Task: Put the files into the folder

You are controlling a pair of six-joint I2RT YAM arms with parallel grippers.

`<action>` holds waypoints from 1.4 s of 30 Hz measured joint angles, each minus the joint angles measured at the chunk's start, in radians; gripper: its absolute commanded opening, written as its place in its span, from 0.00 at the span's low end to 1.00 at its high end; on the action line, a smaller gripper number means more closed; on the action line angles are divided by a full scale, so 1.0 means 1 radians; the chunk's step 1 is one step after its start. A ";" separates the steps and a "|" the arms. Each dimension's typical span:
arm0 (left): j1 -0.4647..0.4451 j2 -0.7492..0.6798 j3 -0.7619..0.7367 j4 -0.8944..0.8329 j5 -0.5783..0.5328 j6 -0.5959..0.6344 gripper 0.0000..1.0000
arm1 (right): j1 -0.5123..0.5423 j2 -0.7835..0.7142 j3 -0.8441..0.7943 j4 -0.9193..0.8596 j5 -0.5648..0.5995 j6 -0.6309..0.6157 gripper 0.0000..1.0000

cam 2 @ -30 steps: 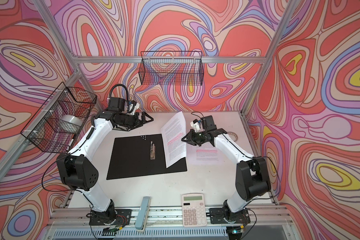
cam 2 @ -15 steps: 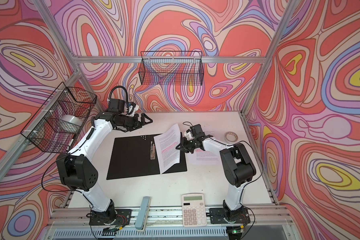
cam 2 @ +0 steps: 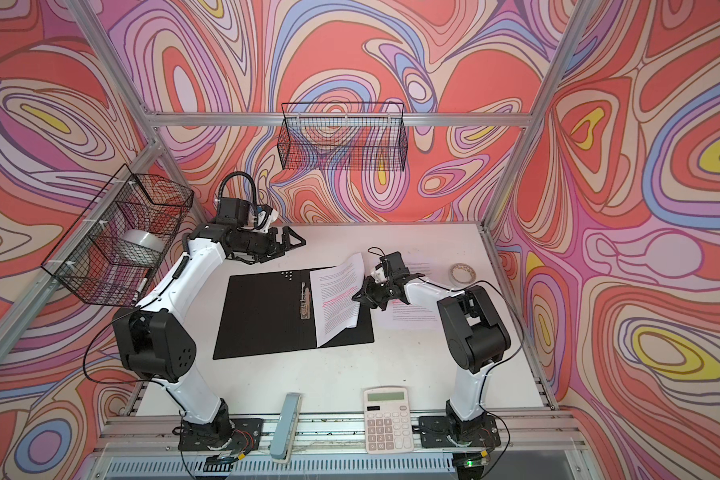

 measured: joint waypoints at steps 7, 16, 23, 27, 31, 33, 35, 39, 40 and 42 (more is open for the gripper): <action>0.000 0.000 0.000 0.000 0.010 0.000 1.00 | 0.002 0.000 -0.033 0.081 -0.027 0.089 0.17; 0.000 0.000 0.000 0.000 0.012 0.000 1.00 | 0.013 0.013 -0.061 0.168 -0.056 0.174 0.17; 0.000 0.000 0.000 0.000 0.012 0.000 1.00 | 0.015 0.005 -0.061 0.171 -0.079 0.194 0.18; 0.000 0.000 0.000 0.000 0.014 0.000 1.00 | 0.015 -0.018 -0.060 0.172 -0.089 0.206 0.18; 0.000 0.000 0.000 0.000 0.015 0.000 1.00 | 0.015 -0.035 -0.057 0.202 -0.108 0.230 0.18; 0.000 0.000 0.000 0.000 0.015 0.000 1.00 | 0.015 -0.037 -0.056 0.219 -0.116 0.242 0.18; 0.000 0.000 0.000 0.000 0.015 0.000 1.00 | 0.015 -0.037 -0.055 0.227 -0.121 0.249 0.18; 0.000 0.000 0.000 0.000 0.015 0.000 1.00 | 0.015 -0.035 -0.055 0.232 -0.127 0.248 0.18; 0.000 0.000 0.000 0.000 0.015 0.000 1.00 | 0.015 -0.034 -0.055 0.231 -0.127 0.247 0.18; 0.000 0.000 0.000 0.000 0.015 0.000 1.00 | 0.015 -0.027 -0.055 0.230 -0.128 0.241 0.18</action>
